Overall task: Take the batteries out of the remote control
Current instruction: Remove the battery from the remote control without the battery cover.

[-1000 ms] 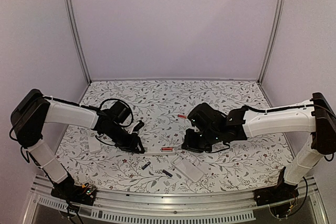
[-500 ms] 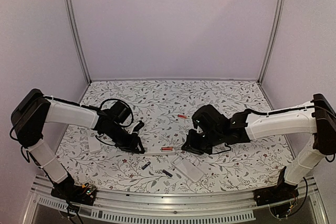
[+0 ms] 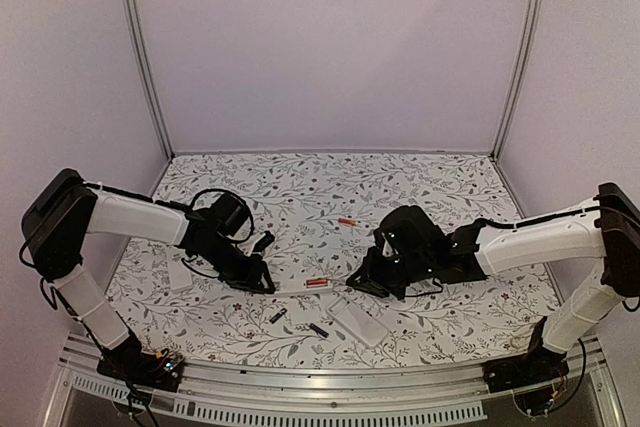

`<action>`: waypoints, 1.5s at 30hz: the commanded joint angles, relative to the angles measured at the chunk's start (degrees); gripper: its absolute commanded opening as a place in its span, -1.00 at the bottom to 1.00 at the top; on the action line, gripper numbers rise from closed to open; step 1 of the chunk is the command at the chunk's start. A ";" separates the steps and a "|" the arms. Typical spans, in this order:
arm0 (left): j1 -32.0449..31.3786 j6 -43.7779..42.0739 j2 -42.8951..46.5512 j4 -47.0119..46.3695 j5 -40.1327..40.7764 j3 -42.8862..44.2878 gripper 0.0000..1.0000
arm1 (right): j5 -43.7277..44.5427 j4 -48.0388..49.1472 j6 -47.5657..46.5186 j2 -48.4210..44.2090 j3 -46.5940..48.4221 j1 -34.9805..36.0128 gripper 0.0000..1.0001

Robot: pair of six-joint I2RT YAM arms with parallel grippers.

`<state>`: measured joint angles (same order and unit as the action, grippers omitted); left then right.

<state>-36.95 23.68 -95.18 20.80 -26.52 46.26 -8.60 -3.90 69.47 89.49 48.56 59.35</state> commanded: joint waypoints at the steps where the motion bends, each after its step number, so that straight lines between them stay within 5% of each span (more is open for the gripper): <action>1: -0.05 -0.58 -1.27 -1.63 -0.21 1.23 -0.36 | -7.67 11.15 -0.66 -1.40 -0.17 0.84 -1.00; 23: -0.14 -0.56 -1.47 -1.62 0.03 1.21 -0.36 | -7.61 12.66 -2.40 -2.02 -0.17 0.79 -1.00; 32: -0.15 -0.62 -1.42 -1.59 0.12 1.28 -0.36 | 4.59 -7.22 -5.00 -4.10 2.61 0.85 -1.00; 45: -0.20 -0.57 -1.69 -1.63 -0.06 1.37 -0.36 | 4.55 -9.28 -7.22 0.08 4.60 0.94 -1.00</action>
<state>-36.80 23.66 -95.72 20.40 -26.52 46.76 -5.52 -11.25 63.57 88.16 51.62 60.05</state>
